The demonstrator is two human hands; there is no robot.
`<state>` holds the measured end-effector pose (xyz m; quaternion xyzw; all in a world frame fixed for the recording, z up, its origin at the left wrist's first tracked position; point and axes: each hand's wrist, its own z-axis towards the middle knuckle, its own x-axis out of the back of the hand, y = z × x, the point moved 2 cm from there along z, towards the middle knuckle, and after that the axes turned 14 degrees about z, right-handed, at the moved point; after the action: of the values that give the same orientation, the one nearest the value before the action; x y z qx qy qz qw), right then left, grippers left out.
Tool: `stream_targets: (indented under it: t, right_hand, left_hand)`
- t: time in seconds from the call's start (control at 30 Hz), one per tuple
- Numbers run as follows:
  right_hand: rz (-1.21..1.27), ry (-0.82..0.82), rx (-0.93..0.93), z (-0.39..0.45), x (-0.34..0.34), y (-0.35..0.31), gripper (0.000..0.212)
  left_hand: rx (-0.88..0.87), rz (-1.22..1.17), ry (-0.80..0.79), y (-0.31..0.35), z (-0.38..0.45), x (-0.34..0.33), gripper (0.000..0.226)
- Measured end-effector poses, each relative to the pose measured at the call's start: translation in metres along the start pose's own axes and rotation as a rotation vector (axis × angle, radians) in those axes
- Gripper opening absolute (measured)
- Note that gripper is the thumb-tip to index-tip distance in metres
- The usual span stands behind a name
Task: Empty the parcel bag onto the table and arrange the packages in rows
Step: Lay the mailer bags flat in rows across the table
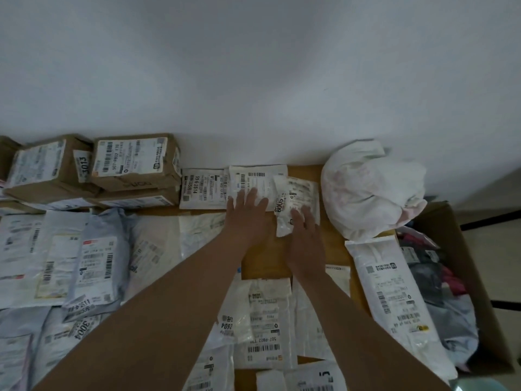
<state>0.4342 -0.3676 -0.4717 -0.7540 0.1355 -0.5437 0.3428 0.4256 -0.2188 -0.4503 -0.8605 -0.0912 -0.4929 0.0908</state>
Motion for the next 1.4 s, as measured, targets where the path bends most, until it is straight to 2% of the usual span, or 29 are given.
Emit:
stream_targets:
  t: [0.3,0.4,0.47,0.5,0.57,0.63,0.7,0.77,0.83,0.87,0.97,1.07,1.13,1.27,1.4]
  right_hand:
    - [0.023,-0.136,-0.125,0.045,0.012,-0.013,0.071]
    - [0.046,0.029,0.018,0.026,0.008,-0.02,0.066]
    - [0.117,0.14,0.057,-0.004,-0.001,-0.024,0.057]
    - [0.196,0.131,0.023,-0.022,-0.007,-0.027,0.051]
    - [0.337,0.018,-0.042,-0.059,-0.021,-0.034,0.038]
    - [0.369,-0.064,-0.084,-0.094,-0.032,-0.041,0.032]
    - [0.346,-0.105,-0.156,-0.123,-0.043,-0.046,0.04]
    - [0.331,-0.152,-0.22,-0.143,-0.052,-0.048,0.059]
    - [0.371,-0.21,-0.269,-0.157,-0.055,-0.054,0.079]
    - [0.425,-0.219,-0.285,-0.158,-0.057,-0.056,0.082]
    - [0.605,-0.157,-0.304,-0.153,-0.047,-0.059,0.069]
    - [0.618,0.006,-0.283,-0.128,-0.017,-0.049,0.063]
    - [0.548,0.081,-0.323,-0.107,0.004,-0.034,0.056]
    - [0.413,0.095,-0.394,-0.067,0.041,0.005,0.043]
    - [0.378,0.109,-0.392,-0.036,0.043,0.021,0.054]
  left_hand:
    - [0.01,-0.096,-0.01,-0.001,0.006,0.002,0.067]
    - [0.093,-0.297,0.099,-0.007,-0.012,0.007,0.063]
    - [0.25,-0.48,0.208,-0.021,-0.037,0.008,0.055]
    - [0.354,-0.548,0.239,-0.031,-0.053,0.004,0.051]
    - [0.615,-0.657,0.26,-0.053,-0.091,-0.009,0.044]
    - [0.893,-0.797,0.259,-0.073,-0.134,-0.03,0.044]
    - [1.142,-0.917,0.244,-0.083,-0.175,-0.053,0.05]
    - [1.269,-0.987,0.18,-0.083,-0.206,-0.077,0.056]
    - [1.277,-1.041,0.074,-0.079,-0.225,-0.092,0.059]
    - [1.272,-1.051,0.05,-0.077,-0.226,-0.093,0.059]
    - [1.252,-1.029,0.132,-0.071,-0.225,-0.076,0.058]
    - [1.057,-0.946,0.242,-0.051,-0.213,-0.037,0.059]
    - [0.881,-0.907,0.234,-0.031,-0.196,-0.016,0.061]
    - [0.611,-0.78,0.165,0.009,-0.142,0.01,0.063]
    - [0.511,-0.713,0.164,0.024,-0.1,0.017,0.063]
